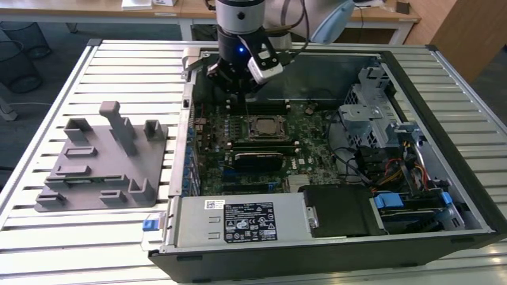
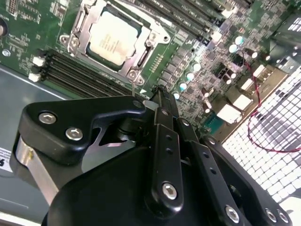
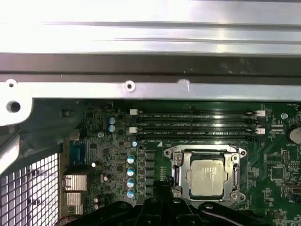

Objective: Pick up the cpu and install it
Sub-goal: 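Install the first cpu locking lever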

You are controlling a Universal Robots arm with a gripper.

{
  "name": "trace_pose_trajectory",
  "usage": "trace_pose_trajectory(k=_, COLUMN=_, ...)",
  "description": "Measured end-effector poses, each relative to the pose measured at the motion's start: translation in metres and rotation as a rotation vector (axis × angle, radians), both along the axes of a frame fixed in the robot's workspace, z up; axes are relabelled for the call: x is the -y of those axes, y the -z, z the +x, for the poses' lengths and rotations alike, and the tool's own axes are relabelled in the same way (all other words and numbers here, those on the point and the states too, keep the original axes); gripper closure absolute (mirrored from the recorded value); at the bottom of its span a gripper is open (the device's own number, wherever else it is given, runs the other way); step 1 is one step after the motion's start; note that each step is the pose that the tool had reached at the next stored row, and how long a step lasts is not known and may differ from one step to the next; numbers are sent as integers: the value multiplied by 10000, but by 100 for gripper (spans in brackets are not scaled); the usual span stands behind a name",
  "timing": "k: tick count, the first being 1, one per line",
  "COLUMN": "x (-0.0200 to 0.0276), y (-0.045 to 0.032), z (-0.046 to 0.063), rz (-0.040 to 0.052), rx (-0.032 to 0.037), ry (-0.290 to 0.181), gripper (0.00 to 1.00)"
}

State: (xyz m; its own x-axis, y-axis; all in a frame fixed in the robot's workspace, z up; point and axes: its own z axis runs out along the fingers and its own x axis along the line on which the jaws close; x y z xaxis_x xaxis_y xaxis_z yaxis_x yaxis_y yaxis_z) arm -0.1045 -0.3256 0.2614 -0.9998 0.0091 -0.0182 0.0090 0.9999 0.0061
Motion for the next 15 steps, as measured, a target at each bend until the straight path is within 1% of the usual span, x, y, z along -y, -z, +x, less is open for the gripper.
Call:
trace_pose_trajectory(k=12, x=-193, y=55, z=-14, rz=0, rx=0, ry=-80, gripper=89)
trace_pose_trajectory(k=15, x=-201, y=60, z=2, rz=0, rx=-1, ry=-118, gripper=89)
